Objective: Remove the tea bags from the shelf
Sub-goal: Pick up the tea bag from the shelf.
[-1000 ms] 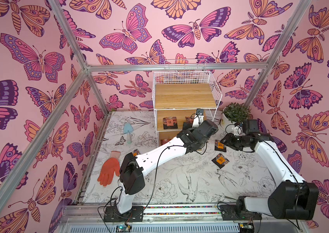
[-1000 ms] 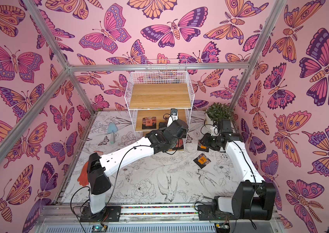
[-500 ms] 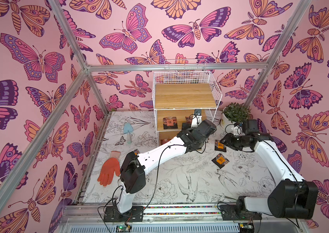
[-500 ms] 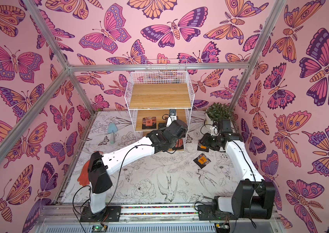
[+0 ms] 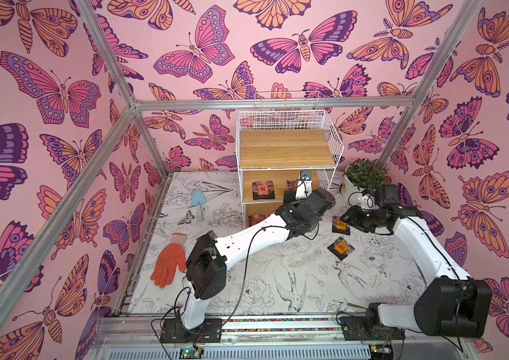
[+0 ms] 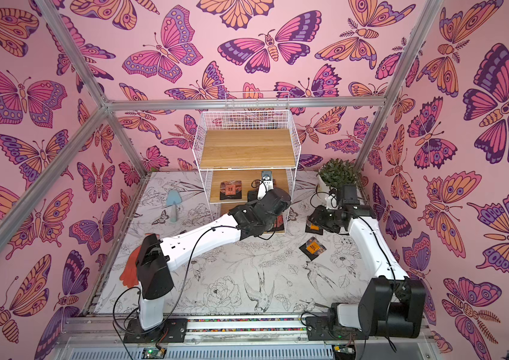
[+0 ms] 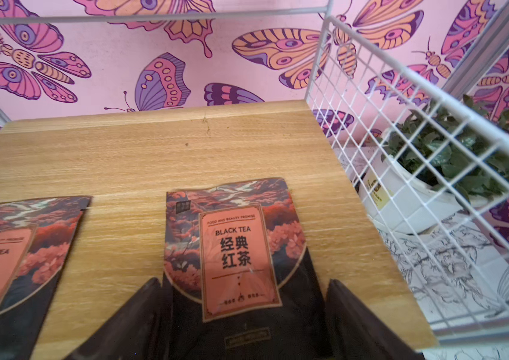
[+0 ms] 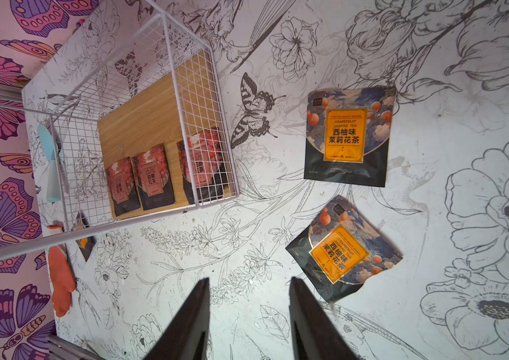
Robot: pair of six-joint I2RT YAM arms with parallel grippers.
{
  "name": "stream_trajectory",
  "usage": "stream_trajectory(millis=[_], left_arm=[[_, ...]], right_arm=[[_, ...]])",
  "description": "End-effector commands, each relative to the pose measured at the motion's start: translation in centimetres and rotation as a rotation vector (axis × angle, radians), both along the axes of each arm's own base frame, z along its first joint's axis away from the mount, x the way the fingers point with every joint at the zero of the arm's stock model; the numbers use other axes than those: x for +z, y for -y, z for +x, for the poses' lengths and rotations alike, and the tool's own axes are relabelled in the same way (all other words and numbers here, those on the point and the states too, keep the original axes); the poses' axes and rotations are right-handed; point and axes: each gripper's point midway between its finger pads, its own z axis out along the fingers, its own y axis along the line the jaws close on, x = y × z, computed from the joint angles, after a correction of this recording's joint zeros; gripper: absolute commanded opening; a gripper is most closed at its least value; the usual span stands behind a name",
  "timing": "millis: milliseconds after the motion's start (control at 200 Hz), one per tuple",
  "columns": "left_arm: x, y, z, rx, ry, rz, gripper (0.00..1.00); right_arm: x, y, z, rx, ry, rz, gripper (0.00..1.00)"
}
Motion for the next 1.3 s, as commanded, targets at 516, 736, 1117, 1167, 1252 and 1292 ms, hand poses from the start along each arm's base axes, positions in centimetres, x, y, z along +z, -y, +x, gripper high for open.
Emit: stream_trajectory(millis=[516, 736, 1117, 1167, 1252, 1292], left_arm=[[-6.5, -2.2, -0.9, -0.051, -0.211, 0.046, 0.10], [-4.7, -2.2, -1.3, -0.075, -0.175, 0.050, 0.00], [-2.3, -2.9, -3.3, -0.114, -0.143, 0.028, 0.00], [-2.3, -3.2, -3.7, -0.113, -0.141, 0.022, 0.00], [-2.1, -3.8, -4.1, -0.106, -0.140, 0.007, 0.00], [-1.9, -4.1, -4.3, -0.100, -0.138, -0.002, 0.00]], right_arm=[[0.9, 0.4, 0.7, -0.002, 0.035, -0.002, 0.46], [0.9, 0.3, 0.9, -0.001, 0.034, 0.004, 0.46], [0.5, 0.9, 0.7, -0.018, 0.029, -0.028, 0.46], [0.3, 0.9, 0.7, -0.018, 0.023, -0.029, 0.46], [0.3, 1.0, 0.7, -0.020, 0.024, -0.034, 0.46], [0.4, 1.1, 0.7, -0.021, 0.028, -0.036, 0.46]])
